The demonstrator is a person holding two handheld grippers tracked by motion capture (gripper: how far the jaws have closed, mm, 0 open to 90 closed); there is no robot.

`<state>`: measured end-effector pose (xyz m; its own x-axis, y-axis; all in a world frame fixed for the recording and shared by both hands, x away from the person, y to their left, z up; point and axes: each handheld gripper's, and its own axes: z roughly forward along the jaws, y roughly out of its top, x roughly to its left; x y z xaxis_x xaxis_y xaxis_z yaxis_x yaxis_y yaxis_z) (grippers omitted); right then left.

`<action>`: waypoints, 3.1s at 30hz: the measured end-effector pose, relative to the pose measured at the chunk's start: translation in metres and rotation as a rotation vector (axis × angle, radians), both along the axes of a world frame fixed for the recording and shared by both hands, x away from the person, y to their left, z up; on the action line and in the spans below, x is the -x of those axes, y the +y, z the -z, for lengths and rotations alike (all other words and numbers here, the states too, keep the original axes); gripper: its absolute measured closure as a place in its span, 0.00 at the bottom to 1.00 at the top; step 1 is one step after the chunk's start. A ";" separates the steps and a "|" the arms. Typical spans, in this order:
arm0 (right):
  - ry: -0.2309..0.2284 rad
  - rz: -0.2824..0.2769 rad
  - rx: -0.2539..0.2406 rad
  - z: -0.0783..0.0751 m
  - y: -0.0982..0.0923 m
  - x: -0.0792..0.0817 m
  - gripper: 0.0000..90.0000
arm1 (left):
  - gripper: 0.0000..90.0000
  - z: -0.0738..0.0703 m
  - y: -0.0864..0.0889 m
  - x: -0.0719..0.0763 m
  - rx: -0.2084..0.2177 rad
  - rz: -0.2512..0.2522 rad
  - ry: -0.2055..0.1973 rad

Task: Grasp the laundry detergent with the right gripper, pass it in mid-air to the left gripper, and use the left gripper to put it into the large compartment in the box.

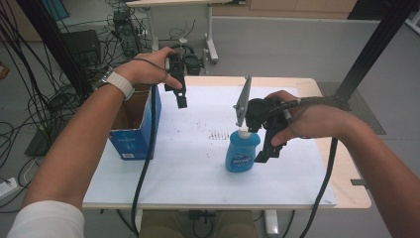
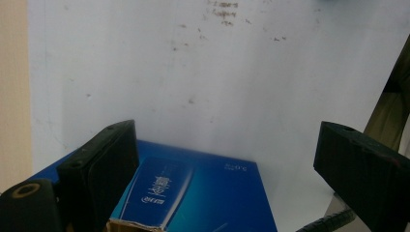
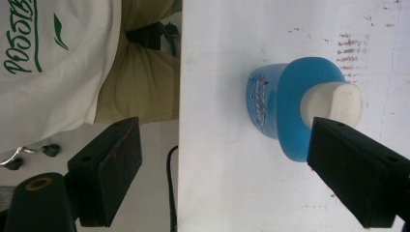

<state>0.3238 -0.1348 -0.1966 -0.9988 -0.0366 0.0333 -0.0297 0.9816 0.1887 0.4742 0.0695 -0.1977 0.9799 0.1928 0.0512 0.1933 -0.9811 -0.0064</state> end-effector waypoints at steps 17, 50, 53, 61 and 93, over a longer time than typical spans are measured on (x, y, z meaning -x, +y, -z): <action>-0.115 -0.044 -0.079 -0.011 -0.016 -0.009 0.08 | 0.07 -0.001 0.002 0.008 0.022 -0.025 -0.023; -0.086 -0.013 -0.234 0.025 -0.055 -0.041 0.07 | 0.08 0.015 -0.001 0.011 0.025 -0.037 -0.017; -0.079 -0.010 -0.252 0.031 -0.059 -0.045 0.07 | 0.08 0.016 0.000 0.011 0.028 -0.040 -0.015; -0.063 -0.002 -0.281 0.042 -0.066 -0.050 0.07 | 0.08 0.020 0.000 0.012 0.031 -0.044 -0.016; -0.001 -0.013 -0.382 0.083 -0.074 -0.068 0.07 | 0.08 0.023 0.001 0.014 0.042 -0.061 -0.026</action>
<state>0.3915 -0.2085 -0.2791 -0.9982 -0.0591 0.0133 -0.0425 0.8400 0.5410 0.4601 0.0705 -0.2206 0.9648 0.2544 0.0673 0.2521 -0.9669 0.0406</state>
